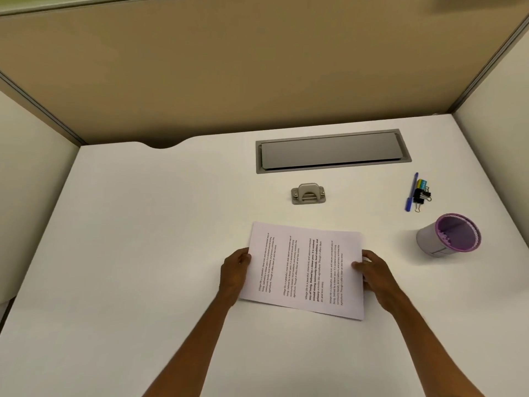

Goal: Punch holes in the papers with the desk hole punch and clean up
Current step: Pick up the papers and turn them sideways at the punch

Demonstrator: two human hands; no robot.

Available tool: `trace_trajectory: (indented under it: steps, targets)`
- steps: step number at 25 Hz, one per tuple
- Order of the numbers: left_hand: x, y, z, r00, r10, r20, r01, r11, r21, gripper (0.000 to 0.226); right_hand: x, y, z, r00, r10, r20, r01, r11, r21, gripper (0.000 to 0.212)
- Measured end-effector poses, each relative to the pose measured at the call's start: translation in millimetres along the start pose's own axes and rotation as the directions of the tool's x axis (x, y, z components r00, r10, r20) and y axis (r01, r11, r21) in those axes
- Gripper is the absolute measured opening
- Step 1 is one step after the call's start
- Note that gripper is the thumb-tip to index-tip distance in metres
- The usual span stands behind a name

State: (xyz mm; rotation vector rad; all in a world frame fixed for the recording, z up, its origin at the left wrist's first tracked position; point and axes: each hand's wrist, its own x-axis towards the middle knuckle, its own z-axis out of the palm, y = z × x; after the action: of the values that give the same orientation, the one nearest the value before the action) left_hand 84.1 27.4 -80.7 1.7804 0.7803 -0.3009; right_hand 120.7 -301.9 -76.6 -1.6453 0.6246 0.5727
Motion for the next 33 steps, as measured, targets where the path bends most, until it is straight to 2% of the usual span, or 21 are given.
trace_trajectory:
  steps: [3, 6, 8, 10, 17, 20, 26, 33]
  targets:
    - [-2.1, 10.2, 16.9, 0.983, 0.098, -0.157, -0.078, 0.989, 0.129, 0.034, -0.1, 2.6, 14.3, 0.964, -0.128, -0.235, 0.094, 0.984, -0.151, 0.034]
    - [-3.1, 9.3, 28.6, 0.968, 0.114, -0.224, -0.065, 0.974, 0.215, 0.034, 2.2, 7.9, 27.6, 0.922, -0.183, -0.34, 0.104, 0.966, -0.238, 0.044]
    - [-2.6, 6.9, 30.7, 0.963, 0.09, -0.256, -0.046, 0.984, 0.173, 0.034, 3.8, 7.4, 29.7, 0.918, -0.151, -0.367, 0.09, 0.98, -0.178, 0.044]
    - [-1.1, 4.0, 31.2, 0.959, 0.059, -0.279, -0.032, 0.995, 0.098, 0.032, 4.2, 4.3, 27.2, 0.918, -0.08, -0.388, 0.071, 0.997, -0.036, 0.042]
    - [2.4, 15.0, 44.2, 0.926, -0.113, -0.359, 0.058, 0.985, -0.16, 0.025, 10.6, -4.7, 20.1, 0.899, -0.044, -0.436, 0.127, 0.978, 0.164, 0.036]
    - [8.6, 22.6, 46.6, 0.926, -0.135, -0.354, 0.051, 0.97, -0.239, 0.027, 21.8, -13.4, 8.7, 0.928, -0.021, -0.371, 0.133, 0.952, 0.277, 0.037]
    - [25.2, 37.5, 56.5, 0.937, -0.147, -0.316, 0.032, 0.939, -0.343, 0.028, 49.6, -34.1, -3.8, 0.948, -0.033, -0.318, 0.119, 0.959, 0.256, 0.038]
    - [40.4, 39.6, 61.5, 0.934, -0.143, -0.328, 0.034, 0.948, -0.318, 0.027, 66.4, -35.4, -5.9, 0.949, -0.046, -0.312, 0.117, 0.97, 0.212, 0.037]
